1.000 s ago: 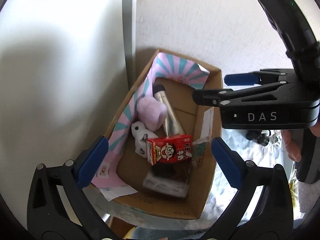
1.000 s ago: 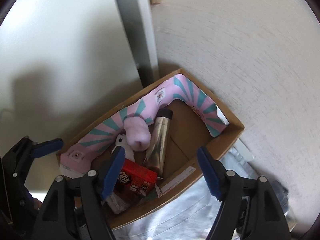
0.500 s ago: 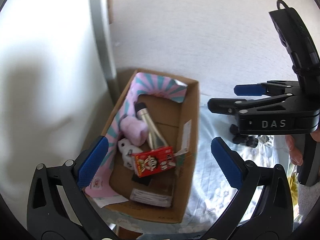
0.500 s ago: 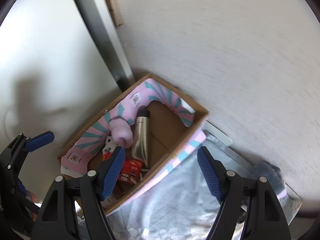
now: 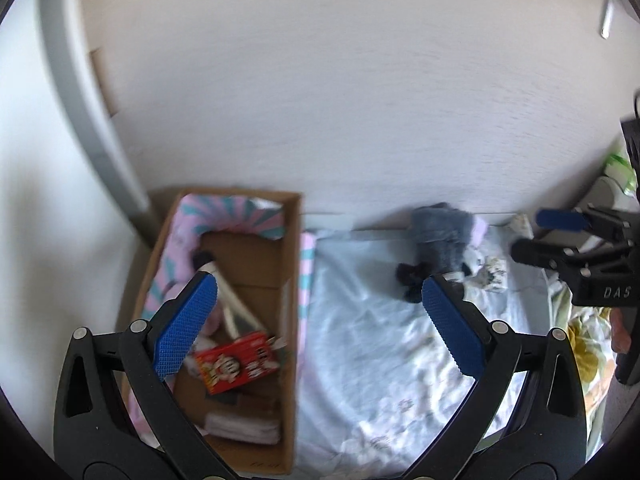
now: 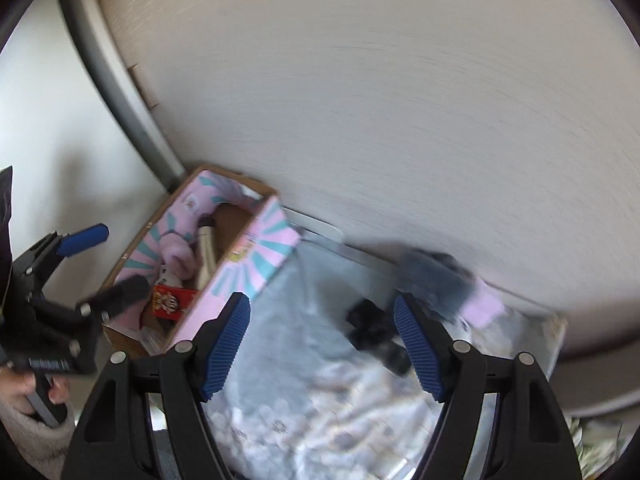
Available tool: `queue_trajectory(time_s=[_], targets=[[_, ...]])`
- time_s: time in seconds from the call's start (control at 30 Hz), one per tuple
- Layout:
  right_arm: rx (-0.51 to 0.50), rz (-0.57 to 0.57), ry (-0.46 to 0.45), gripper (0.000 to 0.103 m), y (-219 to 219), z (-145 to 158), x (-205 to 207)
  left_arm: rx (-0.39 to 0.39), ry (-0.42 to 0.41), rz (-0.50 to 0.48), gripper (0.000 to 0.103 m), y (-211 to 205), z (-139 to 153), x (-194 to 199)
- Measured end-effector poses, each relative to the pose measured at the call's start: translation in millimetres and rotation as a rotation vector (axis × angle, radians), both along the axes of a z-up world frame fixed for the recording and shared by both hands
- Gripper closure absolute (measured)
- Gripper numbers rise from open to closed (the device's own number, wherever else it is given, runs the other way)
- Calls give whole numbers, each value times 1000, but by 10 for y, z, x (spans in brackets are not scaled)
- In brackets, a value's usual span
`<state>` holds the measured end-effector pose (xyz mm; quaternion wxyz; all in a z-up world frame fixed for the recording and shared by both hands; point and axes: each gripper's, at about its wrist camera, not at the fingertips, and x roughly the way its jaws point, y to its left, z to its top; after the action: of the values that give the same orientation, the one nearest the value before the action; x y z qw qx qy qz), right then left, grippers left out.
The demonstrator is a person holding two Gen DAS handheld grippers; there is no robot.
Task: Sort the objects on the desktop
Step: 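Withdraw both tools from the box back toward the cloth, then grasp the clear plastic cup with the right tool while the left tool grasps the grey fuzzy slipper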
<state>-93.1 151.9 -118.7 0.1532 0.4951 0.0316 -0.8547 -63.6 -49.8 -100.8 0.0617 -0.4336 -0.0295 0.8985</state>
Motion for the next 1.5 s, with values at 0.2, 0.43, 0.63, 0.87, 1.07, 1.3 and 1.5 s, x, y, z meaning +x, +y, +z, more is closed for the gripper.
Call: queue_trajectory(time_s=[0.2,0.43,0.63,0.87,1.07,1.3,1.5], targets=[[75,-177,-9,32,761,-91,452,11,-13,-131,1,537,-63,-225],[72,-307,-77,32,1286,-438,973,26,-73,-241,1,1242,-294,-607],[5,-383,-143,32,1448,-908,1336,1,-119,-259,1,1676,-729,-981],[3,-413,-197,32,1274,-1576,1509,-18,-203,-259,1,1974,-1373,-1350],[3,-438,-192,32,1214,-1834,1442,-5,-229,-255,1,2071,-1638,-1525],[71,-432,-176,44,1190,-1948,1388,5,-204,-278,16,2173,-1827,-1583],[131,-434,-139,76,1194,-1904,1441,-11,-177,-311,66,2199,-1787,-1528]])
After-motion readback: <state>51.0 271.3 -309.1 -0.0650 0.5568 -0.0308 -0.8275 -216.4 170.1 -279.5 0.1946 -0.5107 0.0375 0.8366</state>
